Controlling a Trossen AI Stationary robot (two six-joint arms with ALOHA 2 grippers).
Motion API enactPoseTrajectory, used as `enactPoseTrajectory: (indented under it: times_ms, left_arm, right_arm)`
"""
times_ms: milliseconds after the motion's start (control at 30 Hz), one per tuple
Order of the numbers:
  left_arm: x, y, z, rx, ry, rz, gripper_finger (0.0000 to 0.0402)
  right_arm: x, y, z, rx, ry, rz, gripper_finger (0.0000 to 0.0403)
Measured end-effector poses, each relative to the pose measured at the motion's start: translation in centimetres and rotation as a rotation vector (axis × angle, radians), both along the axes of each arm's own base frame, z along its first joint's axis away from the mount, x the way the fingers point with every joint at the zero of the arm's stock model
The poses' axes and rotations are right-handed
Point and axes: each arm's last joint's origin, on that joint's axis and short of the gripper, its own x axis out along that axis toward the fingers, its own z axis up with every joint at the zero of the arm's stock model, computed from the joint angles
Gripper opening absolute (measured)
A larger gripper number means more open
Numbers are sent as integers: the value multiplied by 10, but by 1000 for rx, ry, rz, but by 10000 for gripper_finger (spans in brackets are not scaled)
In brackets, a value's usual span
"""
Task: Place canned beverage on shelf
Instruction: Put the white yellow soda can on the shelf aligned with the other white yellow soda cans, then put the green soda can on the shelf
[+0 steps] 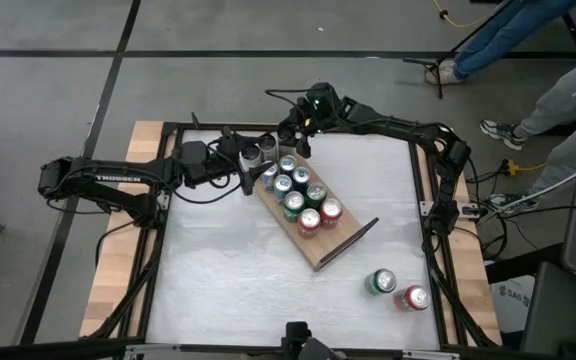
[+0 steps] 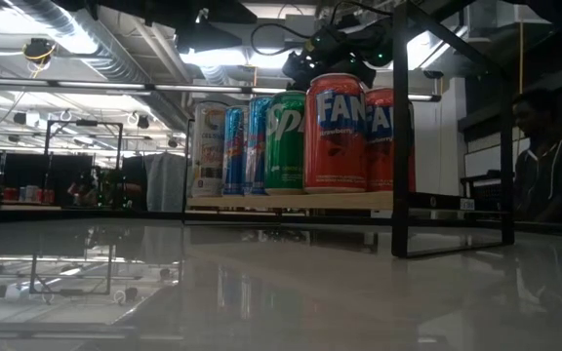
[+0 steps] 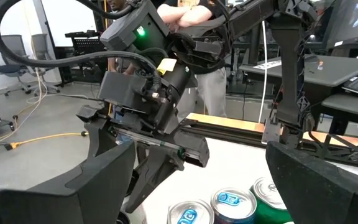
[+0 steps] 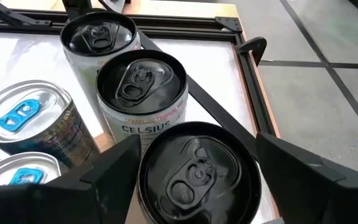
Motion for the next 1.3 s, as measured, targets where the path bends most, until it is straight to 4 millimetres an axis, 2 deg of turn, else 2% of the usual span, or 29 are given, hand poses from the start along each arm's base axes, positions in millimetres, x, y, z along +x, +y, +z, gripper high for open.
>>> enactPoseTrajectory:
  times_ms: [233,333,467,733,867,1000,1167,1300]
  left_arm:
    - [0,0,0,0,0,0,354]
    - [0,0,0,0,0,0,354]
    - [0,0,0,0,0,0,354]
    - [0,0,-5,-20,41,-2,354]
    - [0,-1,-6,-39,51,-39,354]
    - [1,-3,-7,-44,54,-92,354]
    - [1,-4,-7,-46,54,-109,354]
    - [1,-6,-7,-46,54,-121,354]
  right_arm:
    - [0,0,0,2,3,0,307]
    - [1,-1,8,-1,-1,-2,307]
    - [-1,0,26,1,6,-3,308]
    - [-25,17,88,19,53,4,308]
    - [-40,39,113,40,71,4,308]
    - [-54,73,131,97,105,-1,308]
    - [-73,130,147,155,207,-39,308]
    - [-85,181,152,179,300,-102,308]
